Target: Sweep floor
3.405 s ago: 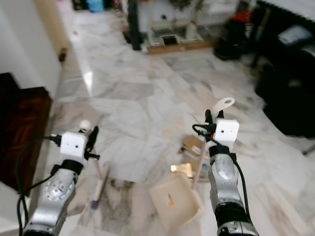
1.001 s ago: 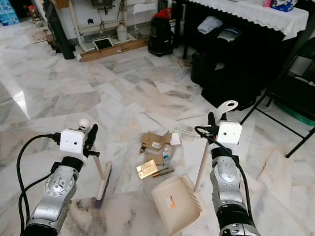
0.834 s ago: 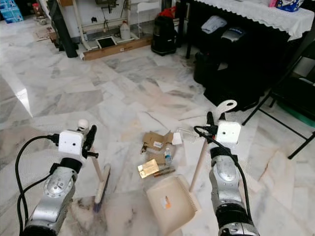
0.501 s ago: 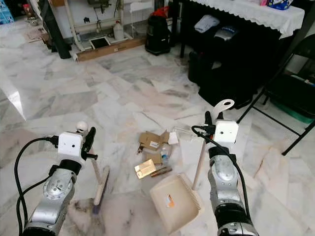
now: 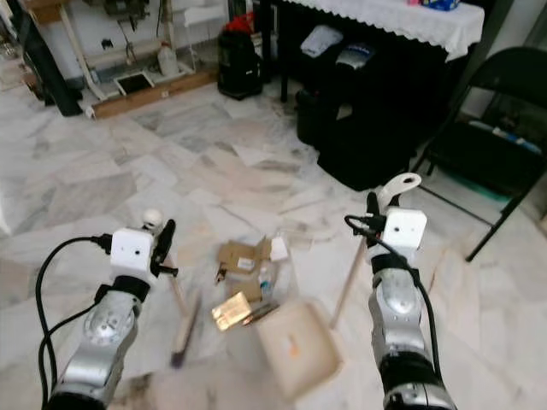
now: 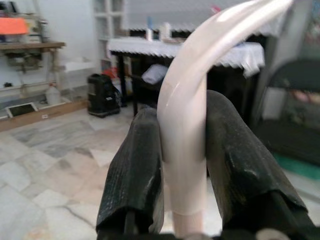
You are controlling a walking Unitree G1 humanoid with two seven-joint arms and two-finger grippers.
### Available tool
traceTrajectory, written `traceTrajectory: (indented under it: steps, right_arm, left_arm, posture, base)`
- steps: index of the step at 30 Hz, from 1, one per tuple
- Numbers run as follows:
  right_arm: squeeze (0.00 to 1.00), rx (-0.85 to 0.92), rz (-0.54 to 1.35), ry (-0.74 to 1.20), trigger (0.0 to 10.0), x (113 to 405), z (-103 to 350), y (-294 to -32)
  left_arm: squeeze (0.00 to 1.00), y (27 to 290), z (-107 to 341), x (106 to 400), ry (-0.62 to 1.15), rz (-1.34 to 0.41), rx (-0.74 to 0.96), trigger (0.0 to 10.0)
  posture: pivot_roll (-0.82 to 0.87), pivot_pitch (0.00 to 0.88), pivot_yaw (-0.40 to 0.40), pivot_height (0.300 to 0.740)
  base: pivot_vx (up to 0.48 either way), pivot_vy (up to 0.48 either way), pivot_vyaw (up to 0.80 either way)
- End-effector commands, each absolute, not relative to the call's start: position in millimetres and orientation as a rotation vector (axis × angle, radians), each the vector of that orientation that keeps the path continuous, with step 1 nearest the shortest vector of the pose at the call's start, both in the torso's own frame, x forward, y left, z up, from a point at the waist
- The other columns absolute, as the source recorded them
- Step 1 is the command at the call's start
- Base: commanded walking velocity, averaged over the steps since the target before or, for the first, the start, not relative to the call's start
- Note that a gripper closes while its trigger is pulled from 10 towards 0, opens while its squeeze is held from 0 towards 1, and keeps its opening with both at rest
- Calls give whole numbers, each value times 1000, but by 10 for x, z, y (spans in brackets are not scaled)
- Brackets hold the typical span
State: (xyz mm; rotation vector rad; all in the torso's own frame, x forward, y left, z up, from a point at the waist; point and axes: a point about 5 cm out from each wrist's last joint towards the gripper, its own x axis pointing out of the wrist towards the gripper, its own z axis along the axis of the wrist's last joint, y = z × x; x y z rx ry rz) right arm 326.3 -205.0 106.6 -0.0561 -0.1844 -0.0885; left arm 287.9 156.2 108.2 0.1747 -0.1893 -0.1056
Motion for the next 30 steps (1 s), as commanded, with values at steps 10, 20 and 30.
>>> traceTrajectory:
  steps: [10, 20, 30]
  right_arm:
    - [0, -43, -91, -226, 10000, 3281, 1147, -2036]
    - [0, -44, -92, -226, 10000, 3296, 1150, -2018]
    - [0, -47, -89, -222, 10000, 3287, 1133, -2009]
  left_arm:
    - [0, 1632, 1166, 2893, -230, -87, 216, 10000]
    - [0, 1659, 1178, 2905, -230, -77, 231, 10000]
    - [0, 1657, 1176, 2899, -227, -75, 232, 10000]
  posture:
    - [67, 0, 11, 740]
    - [75, 0, 13, 740]
    - [79, 0, 12, 740]
  base:
    - [199, 0, -277]
    - [0, 0, 0]
    - [195, 0, 0]
